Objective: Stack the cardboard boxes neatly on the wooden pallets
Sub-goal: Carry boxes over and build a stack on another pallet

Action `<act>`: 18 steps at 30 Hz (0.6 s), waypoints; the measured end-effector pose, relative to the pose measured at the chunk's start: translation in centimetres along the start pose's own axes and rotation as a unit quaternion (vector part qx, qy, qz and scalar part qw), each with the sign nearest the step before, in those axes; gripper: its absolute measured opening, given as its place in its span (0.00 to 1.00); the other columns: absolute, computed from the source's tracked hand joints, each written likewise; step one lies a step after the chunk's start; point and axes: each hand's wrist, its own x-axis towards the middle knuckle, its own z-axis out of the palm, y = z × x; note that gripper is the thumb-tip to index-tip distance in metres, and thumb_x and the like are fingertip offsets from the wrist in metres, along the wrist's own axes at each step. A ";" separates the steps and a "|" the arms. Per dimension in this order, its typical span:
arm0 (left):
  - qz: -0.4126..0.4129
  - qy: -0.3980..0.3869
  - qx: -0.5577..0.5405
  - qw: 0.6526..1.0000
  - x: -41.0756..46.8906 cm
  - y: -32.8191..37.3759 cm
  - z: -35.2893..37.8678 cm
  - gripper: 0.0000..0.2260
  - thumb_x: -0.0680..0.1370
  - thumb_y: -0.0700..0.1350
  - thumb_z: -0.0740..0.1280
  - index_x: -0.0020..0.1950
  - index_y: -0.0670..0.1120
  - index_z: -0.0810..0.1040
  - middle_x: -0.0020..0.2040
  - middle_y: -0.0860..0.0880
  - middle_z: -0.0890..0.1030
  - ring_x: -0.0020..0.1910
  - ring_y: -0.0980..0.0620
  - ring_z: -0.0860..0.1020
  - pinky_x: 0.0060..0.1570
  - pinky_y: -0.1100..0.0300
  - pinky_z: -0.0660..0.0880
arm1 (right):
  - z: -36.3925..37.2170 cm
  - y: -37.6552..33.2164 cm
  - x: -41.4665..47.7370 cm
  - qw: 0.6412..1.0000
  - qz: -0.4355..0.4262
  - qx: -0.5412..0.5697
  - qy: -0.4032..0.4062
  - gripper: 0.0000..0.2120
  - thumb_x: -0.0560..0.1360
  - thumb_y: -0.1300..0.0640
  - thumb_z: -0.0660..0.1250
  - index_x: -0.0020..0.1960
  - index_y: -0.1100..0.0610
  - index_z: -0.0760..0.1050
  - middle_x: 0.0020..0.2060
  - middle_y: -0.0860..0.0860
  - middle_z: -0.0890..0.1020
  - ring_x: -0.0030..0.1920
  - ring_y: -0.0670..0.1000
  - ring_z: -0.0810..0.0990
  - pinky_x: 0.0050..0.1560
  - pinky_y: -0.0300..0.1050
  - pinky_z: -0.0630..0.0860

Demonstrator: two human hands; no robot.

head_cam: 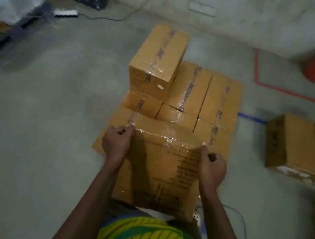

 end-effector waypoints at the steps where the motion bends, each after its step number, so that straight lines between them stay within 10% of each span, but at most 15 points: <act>1: 0.005 -0.028 -0.007 1.000 0.9 0.5 -0.4 0.21 0.76 0.61 0.71 0.52 0.42 0.85 0.48 0.45 0.80 0.47 0.45 0.78 0.49 0.51 0.75 | 0.3 -0.6 -0.5 1.000 0.019 -0.006 0.005 0.37 0.68 0.22 0.59 0.53 0.53 0.82 0.48 0.52 0.82 0.48 0.53 0.82 0.54 0.54 0.80; 5: 0.018 -0.129 -0.006 0.991 3.1 1.5 -0.9 0.12 0.79 0.57 0.69 0.53 0.51 0.85 0.41 0.56 0.80 0.41 0.58 0.76 0.43 0.58 0.73 | 0.8 -0.4 -2.1 0.997 0.067 -0.033 0.018 0.43 0.66 0.18 0.57 0.60 0.52 0.80 0.52 0.51 0.80 0.54 0.55 0.80 0.58 0.61 0.80; 18: 0.011 -0.205 0.060 0.977 3.6 3.3 0.9 0.20 0.81 0.59 0.64 0.37 0.45 0.76 0.34 0.51 0.76 0.35 0.53 0.75 0.34 0.59 0.64 | 3.4 -2.8 -4.6 0.985 0.145 0.060 0.075 0.54 0.61 0.18 0.65 0.75 0.50 0.62 0.71 0.53 0.71 0.71 0.59 0.70 0.68 0.68 0.71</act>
